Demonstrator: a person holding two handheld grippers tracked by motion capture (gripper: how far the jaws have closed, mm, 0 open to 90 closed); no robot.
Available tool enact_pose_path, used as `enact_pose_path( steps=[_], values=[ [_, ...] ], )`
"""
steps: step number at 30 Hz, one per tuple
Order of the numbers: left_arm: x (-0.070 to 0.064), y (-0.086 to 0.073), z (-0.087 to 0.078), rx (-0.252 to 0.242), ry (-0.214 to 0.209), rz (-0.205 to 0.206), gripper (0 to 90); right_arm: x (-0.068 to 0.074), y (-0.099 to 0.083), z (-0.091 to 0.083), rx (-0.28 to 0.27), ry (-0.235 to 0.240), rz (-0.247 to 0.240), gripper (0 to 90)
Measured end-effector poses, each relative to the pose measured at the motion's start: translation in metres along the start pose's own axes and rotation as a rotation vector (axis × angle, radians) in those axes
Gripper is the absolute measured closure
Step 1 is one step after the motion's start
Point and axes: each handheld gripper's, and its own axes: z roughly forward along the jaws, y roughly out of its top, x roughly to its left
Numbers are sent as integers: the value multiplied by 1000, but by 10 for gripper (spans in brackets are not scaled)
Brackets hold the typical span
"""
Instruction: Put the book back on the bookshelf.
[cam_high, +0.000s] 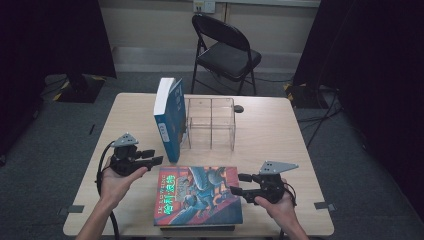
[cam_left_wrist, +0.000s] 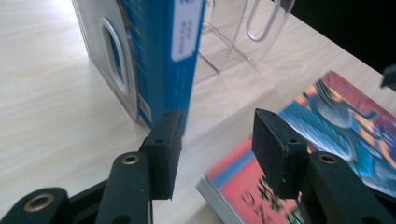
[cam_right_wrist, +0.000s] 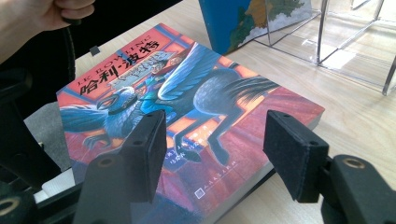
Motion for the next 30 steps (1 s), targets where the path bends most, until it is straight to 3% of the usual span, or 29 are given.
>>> enact_pose_path(
  steps=[3,8,10,12,14,17,20,22,26,30],
  values=[
    [-4,-6,-3,22,4,11,518,0,4,-1,-3,-7,-11,394],
    [-8,-15,-5,14,-46,-24,523,-3,16,3,11,-16,-39,398],
    [-9,-19,-3,27,-19,-13,515,-3,20,7,20,-19,-54,411],
    [-5,-24,-1,33,-48,-51,515,-4,22,11,24,-23,-67,436],
    [-7,-28,0,58,-10,-33,516,-4,22,16,31,-30,-77,437],
    [-10,-32,1,83,-39,-38,521,-9,19,25,50,-35,-74,439],
    [-13,-37,4,105,-24,-14,538,-11,19,29,69,-54,-83,439],
    [-19,-42,12,137,-47,2,544,-16,21,37,77,-54,-78,440],
    [-19,-44,15,128,-50,-17,509,-19,20,46,80,-63,-78,439],
    [-19,-45,15,118,-45,-5,510,-23,20,49,63,-65,-65,432]
  ],
)
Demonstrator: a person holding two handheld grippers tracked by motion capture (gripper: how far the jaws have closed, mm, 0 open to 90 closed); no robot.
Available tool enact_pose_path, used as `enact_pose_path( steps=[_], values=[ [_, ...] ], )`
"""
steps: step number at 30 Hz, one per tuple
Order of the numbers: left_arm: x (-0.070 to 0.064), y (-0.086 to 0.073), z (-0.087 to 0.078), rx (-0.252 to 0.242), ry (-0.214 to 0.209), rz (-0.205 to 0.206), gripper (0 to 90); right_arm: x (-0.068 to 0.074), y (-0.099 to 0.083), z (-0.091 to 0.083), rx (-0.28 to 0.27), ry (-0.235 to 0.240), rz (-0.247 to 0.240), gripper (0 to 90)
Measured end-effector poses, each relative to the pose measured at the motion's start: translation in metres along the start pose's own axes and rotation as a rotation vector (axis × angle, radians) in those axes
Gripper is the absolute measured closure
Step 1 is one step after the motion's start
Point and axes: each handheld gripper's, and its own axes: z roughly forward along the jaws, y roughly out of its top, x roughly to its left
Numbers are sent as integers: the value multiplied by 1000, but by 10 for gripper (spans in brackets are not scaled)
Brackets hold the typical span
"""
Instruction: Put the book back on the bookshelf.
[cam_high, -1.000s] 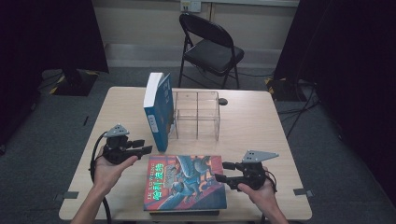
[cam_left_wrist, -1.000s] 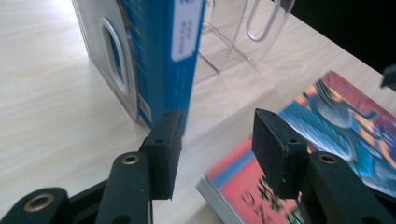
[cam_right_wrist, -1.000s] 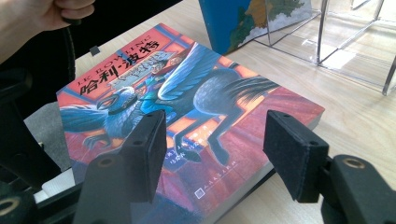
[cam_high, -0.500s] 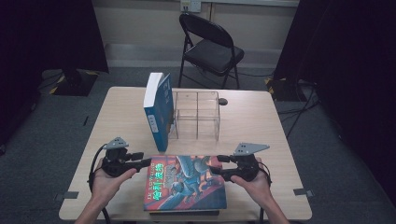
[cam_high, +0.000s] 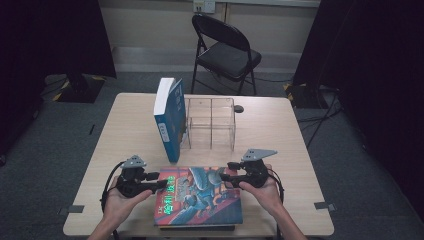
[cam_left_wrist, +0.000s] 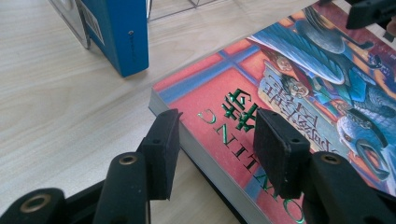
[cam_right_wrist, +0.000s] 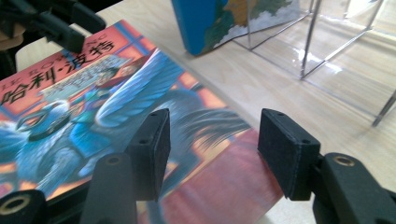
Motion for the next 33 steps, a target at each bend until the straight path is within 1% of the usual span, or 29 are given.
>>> enact_pose_path(
  steps=[1,3,6,7,9,11,13,16,18,19,20,23,24,25,27,28,31,33],
  values=[
    [-1,0,0,-7,10,6,511,-1,0,1,-6,-4,7,430],
    [-2,1,1,-6,20,12,507,-3,0,1,-8,-8,11,423],
    [-3,1,2,-10,26,19,493,-5,-1,-1,-5,-35,17,392],
    [-3,1,2,-9,25,17,488,-6,-2,-1,-2,-44,21,390],
    [-3,2,3,-13,28,8,476,-9,-3,-1,-1,-43,34,388],
    [-3,3,3,-12,36,17,496,-10,-3,-1,1,-44,34,390],
    [-3,4,3,-11,48,20,532,-9,-3,0,7,-47,24,391],
    [-3,5,3,-13,53,23,553,-9,-3,1,15,-55,22,419],
    [-2,5,3,-18,50,12,562,-9,-3,1,19,-66,14,464],
    [-2,5,2,-22,51,14,568,-9,-3,1,19,-76,10,486],
    [-2,5,2,-31,58,19,573,-10,-3,0,18,-76,15,505],
    [-4,7,4,-25,66,30,573,-12,-4,-2,19,-84,23,568],
    [-4,7,5,-24,61,18,572,-13,-4,-3,20,-82,28,577],
    [-3,8,5,-26,61,23,573,-13,-5,-3,21,-80,29,587],
    [-3,8,7,-28,58,15,571,-14,-6,-6,22,-76,30,609],
    [-4,9,7,-32,59,14,554,-14,-7,-8,25,-77,27,620],
    [-5,10,10,-32,59,18,538,-13,-9,-9,25,-83,20,621],
    [-4,12,12,-32,57,10,538,-13,-10,-10,23,-80,23,625]
  ],
)
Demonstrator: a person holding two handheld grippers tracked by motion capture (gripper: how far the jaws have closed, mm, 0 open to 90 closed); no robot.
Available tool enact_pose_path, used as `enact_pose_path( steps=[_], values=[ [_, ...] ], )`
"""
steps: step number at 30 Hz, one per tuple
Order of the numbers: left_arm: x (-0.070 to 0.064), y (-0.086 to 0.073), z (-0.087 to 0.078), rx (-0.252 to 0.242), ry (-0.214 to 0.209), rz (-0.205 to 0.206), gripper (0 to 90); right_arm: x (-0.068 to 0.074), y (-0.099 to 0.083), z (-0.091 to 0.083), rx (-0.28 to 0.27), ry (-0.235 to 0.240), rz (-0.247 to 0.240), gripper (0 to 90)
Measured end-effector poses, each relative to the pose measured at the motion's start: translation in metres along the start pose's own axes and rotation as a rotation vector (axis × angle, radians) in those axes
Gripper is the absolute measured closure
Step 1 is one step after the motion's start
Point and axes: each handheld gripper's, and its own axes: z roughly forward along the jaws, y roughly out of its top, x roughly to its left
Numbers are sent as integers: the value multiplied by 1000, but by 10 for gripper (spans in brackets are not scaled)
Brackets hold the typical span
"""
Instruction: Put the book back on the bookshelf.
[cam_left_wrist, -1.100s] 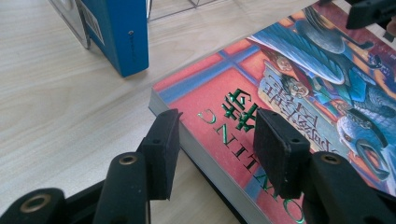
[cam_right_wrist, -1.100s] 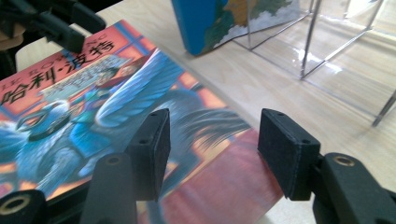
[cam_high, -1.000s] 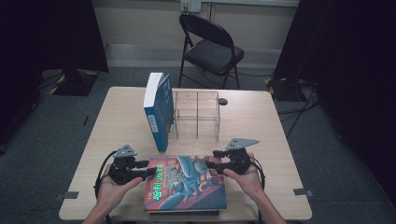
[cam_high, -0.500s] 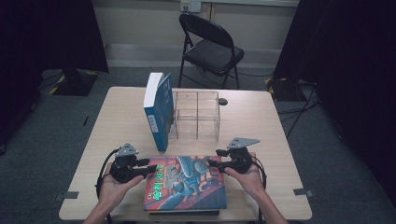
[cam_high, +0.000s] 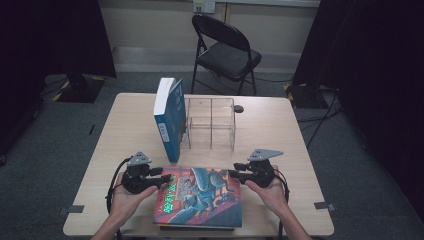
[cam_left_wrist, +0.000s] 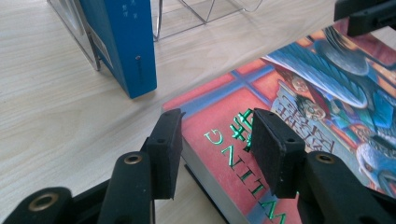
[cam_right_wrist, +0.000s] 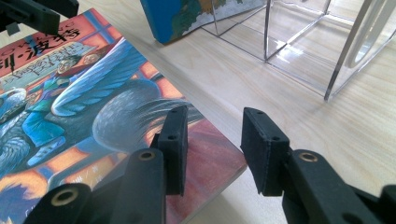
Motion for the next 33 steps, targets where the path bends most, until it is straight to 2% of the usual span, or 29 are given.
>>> enact_pose_path(
  steps=[2,5,7,10,12,13,18,21,23,24,25,27,29,31,33],
  values=[
    [-1,2,3,-1,15,2,550,0,-1,-1,4,0,-1,629],
    [-2,3,5,-1,24,21,565,3,-1,-4,11,-17,-29,649],
    [0,4,4,1,23,17,599,5,-1,-4,11,-27,-37,652],
    [2,3,3,-10,8,10,628,3,-1,-5,8,-18,-31,650],
    [4,0,4,-11,-15,-15,575,3,-2,-5,0,-21,-27,614],
    [5,-1,3,-15,-20,-22,551,3,-2,-5,0,-18,-22,537],
    [7,-2,6,-14,-42,-55,514,3,-5,-5,-4,7,-9,500],
    [6,-1,7,-10,-36,-50,487,3,-5,-3,-7,7,-9,499],
    [7,-1,5,-23,-24,-53,532,4,-5,-3,-7,9,-11,496],
    [9,-1,4,-27,-20,-58,591,3,-5,-3,-8,13,-9,496],
    [11,0,3,-32,-30,-66,638,3,-5,-3,-8,14,-8,495],
    [13,-1,2,-37,-47,-66,655,3,-5,-2,-10,15,-7,495],
    [12,-1,2,-43,-58,-71,618,4,-5,-2,-12,13,-10,494],
    [11,-3,4,-25,-55,-72,563,3,-5,-2,-11,9,-10,478],
    [11,-5,6,-22,-58,-97,507,3,-5,-2,-11,3,-8,452]
  ],
)
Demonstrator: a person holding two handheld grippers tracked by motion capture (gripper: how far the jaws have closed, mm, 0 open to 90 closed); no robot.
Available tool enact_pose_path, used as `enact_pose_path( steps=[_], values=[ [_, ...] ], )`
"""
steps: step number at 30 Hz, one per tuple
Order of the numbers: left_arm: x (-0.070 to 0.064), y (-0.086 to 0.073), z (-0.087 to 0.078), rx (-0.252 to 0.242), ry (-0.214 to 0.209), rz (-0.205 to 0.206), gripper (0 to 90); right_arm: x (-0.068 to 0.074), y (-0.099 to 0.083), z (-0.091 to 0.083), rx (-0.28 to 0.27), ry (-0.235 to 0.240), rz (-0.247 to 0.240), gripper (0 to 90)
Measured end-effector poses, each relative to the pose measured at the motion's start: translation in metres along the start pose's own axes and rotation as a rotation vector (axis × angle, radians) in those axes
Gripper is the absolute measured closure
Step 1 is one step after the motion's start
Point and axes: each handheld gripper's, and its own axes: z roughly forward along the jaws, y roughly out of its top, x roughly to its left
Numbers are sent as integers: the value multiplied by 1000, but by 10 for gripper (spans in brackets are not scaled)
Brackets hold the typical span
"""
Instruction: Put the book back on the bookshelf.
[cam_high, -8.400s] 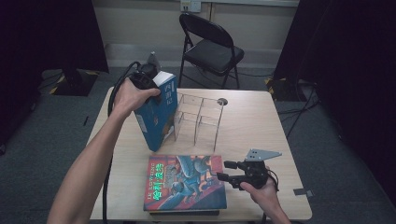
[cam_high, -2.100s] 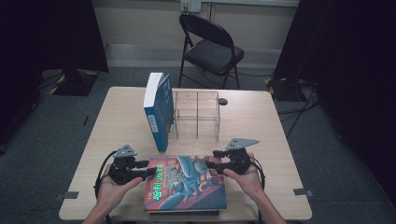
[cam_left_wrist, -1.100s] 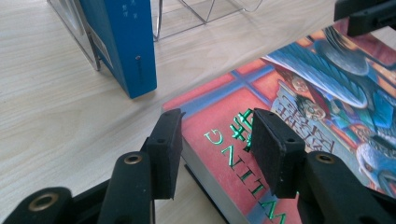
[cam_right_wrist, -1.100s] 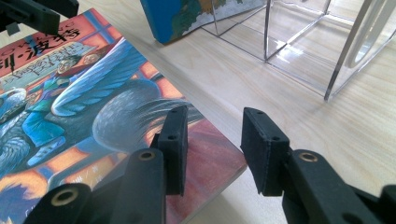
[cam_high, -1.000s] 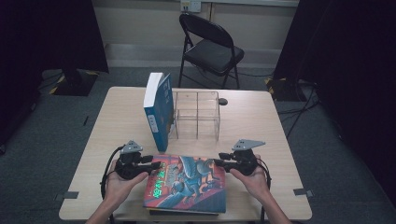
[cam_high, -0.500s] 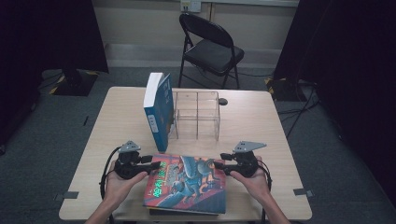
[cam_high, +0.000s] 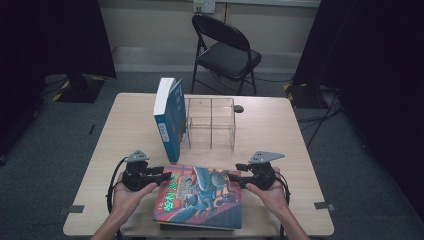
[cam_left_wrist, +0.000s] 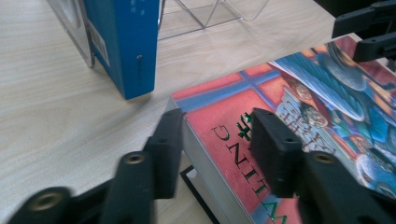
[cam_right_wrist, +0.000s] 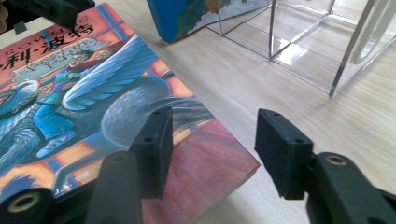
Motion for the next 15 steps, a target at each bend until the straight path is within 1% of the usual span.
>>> enact_pose_path(
  steps=[1,2,5,7,9,11,13,14,15],
  values=[
    [1,0,0,4,-13,-7,499,0,0,0,2,-4,0,444],
    [1,1,1,8,-15,-7,504,0,0,0,2,-4,1,442],
    [0,1,0,8,-8,0,512,-1,0,1,2,2,2,452],
    [-2,2,-2,4,13,19,559,0,0,2,5,23,0,470],
    [-2,3,-1,0,17,22,574,1,1,2,9,18,-7,472],
    [-2,3,0,1,10,18,579,1,1,1,17,19,-7,478],
    [-3,6,1,-4,23,36,602,1,1,0,22,22,-2,483],
    [-3,8,1,-2,29,49,637,2,1,-1,25,20,-2,487],
    [-3,9,2,-1,27,51,670,2,1,-2,28,17,-7,493]
  ],
)
